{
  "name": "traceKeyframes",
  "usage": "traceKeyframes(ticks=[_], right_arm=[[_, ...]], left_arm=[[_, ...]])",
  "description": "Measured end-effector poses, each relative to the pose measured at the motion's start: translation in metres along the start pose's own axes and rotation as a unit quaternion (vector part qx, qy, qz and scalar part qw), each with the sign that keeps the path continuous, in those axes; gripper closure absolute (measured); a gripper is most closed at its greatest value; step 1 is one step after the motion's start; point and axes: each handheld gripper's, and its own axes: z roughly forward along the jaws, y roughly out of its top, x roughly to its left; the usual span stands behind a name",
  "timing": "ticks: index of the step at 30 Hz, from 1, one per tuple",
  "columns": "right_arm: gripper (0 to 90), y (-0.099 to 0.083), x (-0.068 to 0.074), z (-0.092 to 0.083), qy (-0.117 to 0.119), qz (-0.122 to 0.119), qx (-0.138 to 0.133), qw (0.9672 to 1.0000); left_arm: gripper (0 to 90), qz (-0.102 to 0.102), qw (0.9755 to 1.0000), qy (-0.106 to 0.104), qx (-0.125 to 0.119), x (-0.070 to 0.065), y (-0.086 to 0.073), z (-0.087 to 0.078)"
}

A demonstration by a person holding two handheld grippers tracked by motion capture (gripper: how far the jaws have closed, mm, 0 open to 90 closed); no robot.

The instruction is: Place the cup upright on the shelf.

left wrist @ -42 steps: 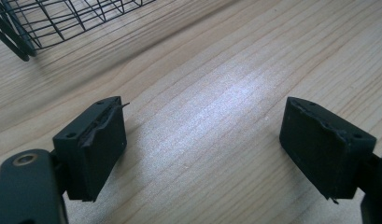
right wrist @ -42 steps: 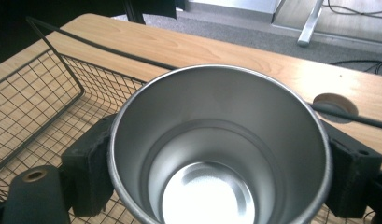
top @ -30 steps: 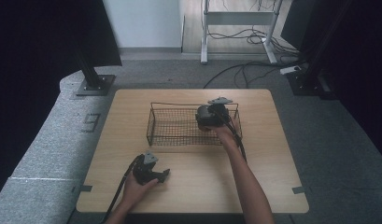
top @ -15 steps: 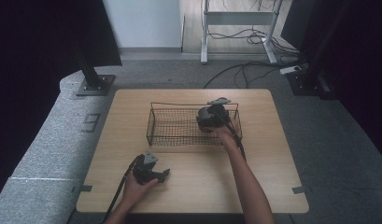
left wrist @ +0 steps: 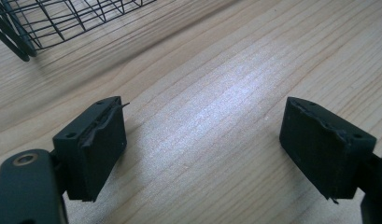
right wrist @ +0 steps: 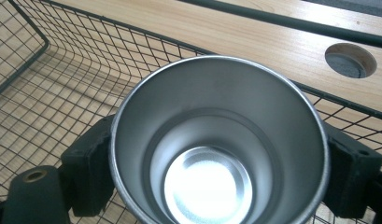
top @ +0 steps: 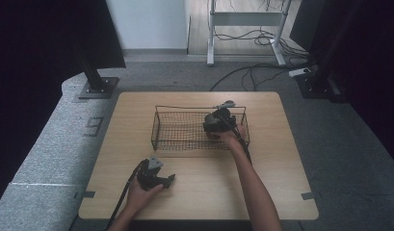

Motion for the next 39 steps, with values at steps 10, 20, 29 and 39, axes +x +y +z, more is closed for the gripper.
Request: traceKeyframes(ticks=[10,20,29,39], right_arm=[[13.6,-0.001,0.000,0.004,-0.008,-0.006,0.036,0.9993],[12.9,-0.003,-0.002,0.005,-0.021,-0.002,0.063,0.9978],[12.3,-0.005,-0.005,0.002,-0.022,0.000,0.067,0.9975],[7.5,-0.002,-0.007,-0.005,-0.008,0.012,0.045,0.9989]], left_arm=[[14.6,0.000,1.0000,0.000,0.000,0.000,0.000,0.000],[14.6,0.000,1.0000,0.000,-0.001,0.000,0.000,0.000],[14.6,0.000,1.0000,0.000,-0.001,0.000,0.000,0.000],[14.6,0.000,1.0000,0.000,-0.001,0.000,0.000,0.000]])
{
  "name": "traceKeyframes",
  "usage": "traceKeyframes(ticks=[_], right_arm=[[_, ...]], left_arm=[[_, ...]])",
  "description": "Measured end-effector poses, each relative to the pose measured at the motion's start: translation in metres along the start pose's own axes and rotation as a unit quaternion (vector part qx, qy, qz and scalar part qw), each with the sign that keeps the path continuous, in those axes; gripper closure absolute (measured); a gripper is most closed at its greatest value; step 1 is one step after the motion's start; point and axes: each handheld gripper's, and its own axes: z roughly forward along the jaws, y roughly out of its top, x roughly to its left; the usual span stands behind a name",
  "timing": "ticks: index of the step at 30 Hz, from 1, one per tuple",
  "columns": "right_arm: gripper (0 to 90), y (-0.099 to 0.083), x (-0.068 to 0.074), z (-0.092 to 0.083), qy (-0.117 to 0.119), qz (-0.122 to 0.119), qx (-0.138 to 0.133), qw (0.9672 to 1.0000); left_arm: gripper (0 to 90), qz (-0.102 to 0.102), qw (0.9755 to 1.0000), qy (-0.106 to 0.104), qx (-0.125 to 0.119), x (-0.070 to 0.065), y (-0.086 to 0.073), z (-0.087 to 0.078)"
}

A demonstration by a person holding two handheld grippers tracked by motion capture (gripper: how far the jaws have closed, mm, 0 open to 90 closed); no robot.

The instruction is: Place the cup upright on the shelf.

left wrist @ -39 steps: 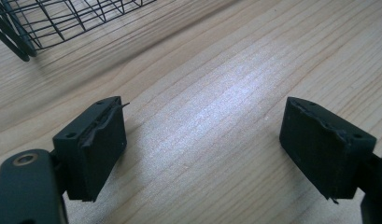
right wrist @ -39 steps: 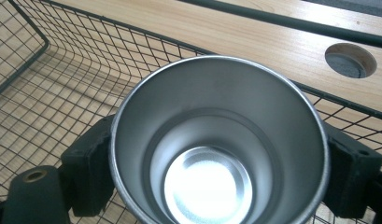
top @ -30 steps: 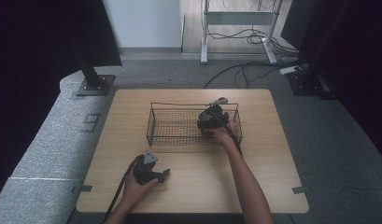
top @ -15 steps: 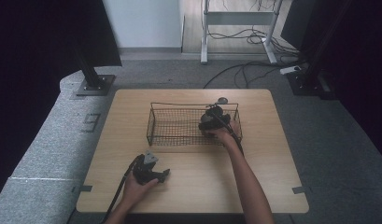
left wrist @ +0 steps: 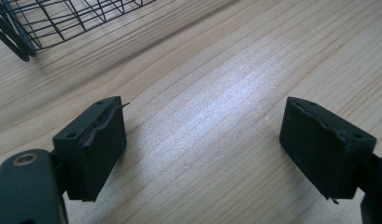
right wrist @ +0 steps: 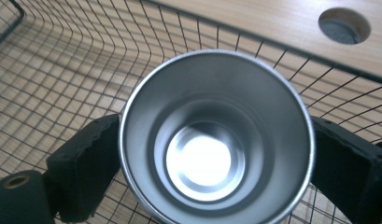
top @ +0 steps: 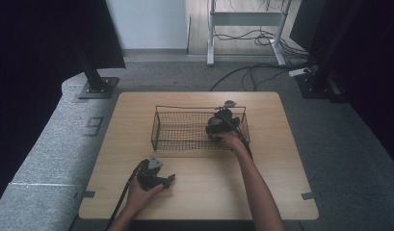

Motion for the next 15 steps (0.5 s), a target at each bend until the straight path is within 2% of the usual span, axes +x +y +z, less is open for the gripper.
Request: traceKeyframes(ticks=[4,8,15], right_arm=[[6.0,0.002,-0.003,-0.007,0.013,0.014,-0.027,0.9995],[5.5,0.002,-0.005,-0.015,0.014,0.021,-0.043,0.9988],[7.1,-0.003,-0.006,-0.036,0.019,0.022,-0.084,0.9960]], left_arm=[[14.6,0.000,1.0000,0.000,0.001,0.000,0.000,0.000],[14.6,0.000,1.0000,0.000,0.001,0.000,0.000,0.000],[14.6,0.001,1.0000,0.000,0.001,0.000,0.000,0.000]])
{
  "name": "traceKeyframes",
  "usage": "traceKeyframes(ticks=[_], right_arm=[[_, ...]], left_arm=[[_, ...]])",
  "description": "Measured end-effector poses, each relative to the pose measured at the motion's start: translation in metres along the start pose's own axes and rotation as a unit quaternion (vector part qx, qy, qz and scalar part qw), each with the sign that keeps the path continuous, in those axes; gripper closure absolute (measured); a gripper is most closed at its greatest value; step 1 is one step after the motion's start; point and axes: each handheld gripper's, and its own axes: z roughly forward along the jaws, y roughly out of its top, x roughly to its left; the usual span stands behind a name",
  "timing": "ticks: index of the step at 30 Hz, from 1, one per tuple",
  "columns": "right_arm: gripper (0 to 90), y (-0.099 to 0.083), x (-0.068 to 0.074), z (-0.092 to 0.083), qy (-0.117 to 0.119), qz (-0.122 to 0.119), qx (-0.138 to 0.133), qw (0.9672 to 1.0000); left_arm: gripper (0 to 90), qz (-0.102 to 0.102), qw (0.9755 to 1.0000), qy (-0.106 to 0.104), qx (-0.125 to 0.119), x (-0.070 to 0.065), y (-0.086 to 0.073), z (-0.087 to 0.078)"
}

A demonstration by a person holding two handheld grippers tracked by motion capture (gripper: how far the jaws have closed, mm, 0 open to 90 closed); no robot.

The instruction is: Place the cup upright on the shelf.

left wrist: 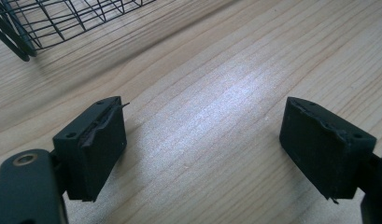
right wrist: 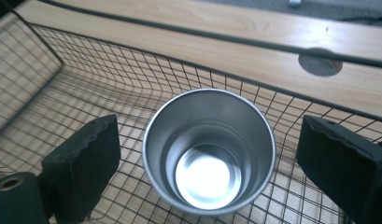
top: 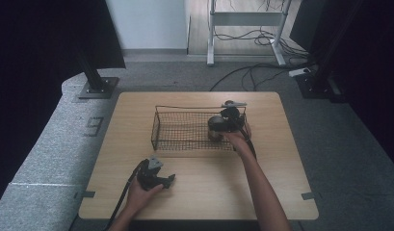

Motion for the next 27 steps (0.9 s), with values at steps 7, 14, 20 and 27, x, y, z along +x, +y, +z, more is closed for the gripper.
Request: traceKeyframes(ticks=[7,14,20,27], right_arm=[[9.7,-0.008,0.000,-0.028,0.025,-0.007,-0.042,0.9988],[13.0,-0.033,0.002,-0.059,0.043,-0.023,-0.080,0.9956],[13.9,-0.058,0.000,-0.079,0.046,-0.038,-0.086,0.9945],[14.6,-0.096,-0.006,-0.091,0.050,-0.029,-0.084,0.9948]], left_arm=[[14.6,0.000,1.0000,0.000,0.000,0.000,0.000,0.000],[14.6,0.000,1.0000,0.000,0.000,0.000,0.000,0.000],[14.6,0.001,1.0000,0.000,0.001,0.000,0.000,0.000],[14.6,0.001,1.0000,0.000,0.000,0.000,0.000,0.000]])
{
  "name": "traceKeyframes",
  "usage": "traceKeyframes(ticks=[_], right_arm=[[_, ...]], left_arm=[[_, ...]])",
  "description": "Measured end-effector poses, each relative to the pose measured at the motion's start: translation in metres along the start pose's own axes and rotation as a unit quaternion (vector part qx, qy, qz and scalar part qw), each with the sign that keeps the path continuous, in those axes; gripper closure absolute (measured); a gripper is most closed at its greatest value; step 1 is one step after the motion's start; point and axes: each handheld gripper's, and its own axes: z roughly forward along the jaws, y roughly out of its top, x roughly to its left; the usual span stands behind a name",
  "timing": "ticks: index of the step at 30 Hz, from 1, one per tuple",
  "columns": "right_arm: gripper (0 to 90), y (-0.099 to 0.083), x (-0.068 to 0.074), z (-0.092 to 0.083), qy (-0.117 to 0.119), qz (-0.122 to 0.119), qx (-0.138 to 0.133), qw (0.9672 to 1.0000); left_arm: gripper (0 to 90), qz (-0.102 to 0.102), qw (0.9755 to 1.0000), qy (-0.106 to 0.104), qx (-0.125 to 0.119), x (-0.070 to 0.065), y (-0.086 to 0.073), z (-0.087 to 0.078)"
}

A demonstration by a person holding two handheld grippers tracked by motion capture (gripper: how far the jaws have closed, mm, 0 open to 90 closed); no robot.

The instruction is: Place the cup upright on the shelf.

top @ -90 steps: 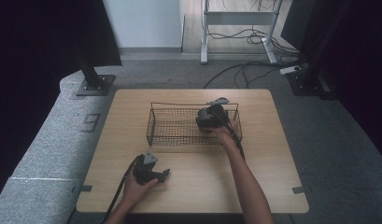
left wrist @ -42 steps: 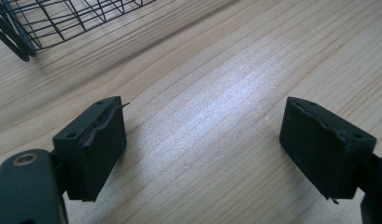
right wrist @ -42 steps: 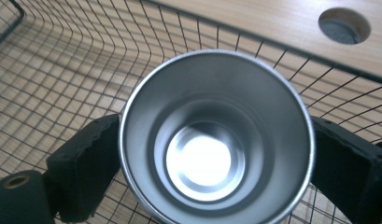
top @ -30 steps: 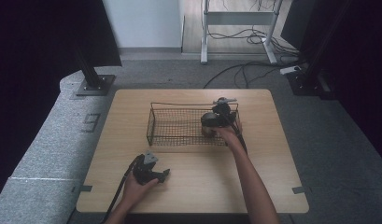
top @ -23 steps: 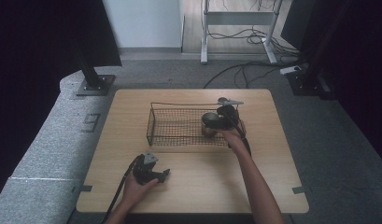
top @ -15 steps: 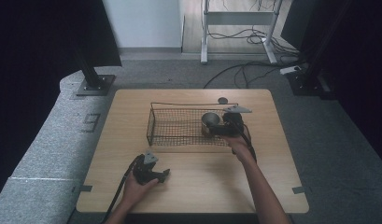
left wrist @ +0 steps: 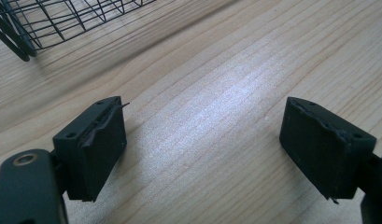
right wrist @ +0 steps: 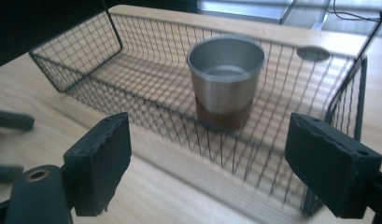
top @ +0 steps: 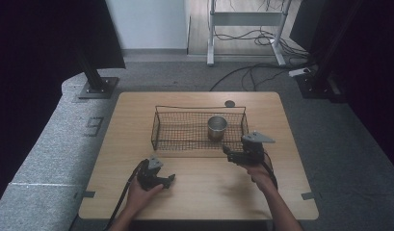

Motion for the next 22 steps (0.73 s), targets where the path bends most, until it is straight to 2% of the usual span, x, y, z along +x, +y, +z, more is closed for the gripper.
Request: traceKeyframes(ticks=[6,12,16,22], right_arm=[[16.9,-0.028,-0.001,-0.014,-0.007,-0.001,-0.004,1.0000],[18.8,-0.053,-0.002,-0.017,-0.002,0.007,0.008,0.9999],[19.1,-0.060,-0.005,-0.017,0.000,0.012,0.009,0.9999],[19.2,-0.060,-0.008,-0.019,-0.001,0.017,0.004,0.9998]], left_arm=[[14.6,0.000,1.0000,0.000,0.000,0.000,0.000,0.000],[14.6,0.000,1.0000,0.001,0.000,0.000,0.000,0.000],[14.6,0.000,1.0000,0.001,0.000,0.000,0.000,0.000],[14.6,0.000,1.0000,0.001,0.000,0.000,0.000,0.000]])
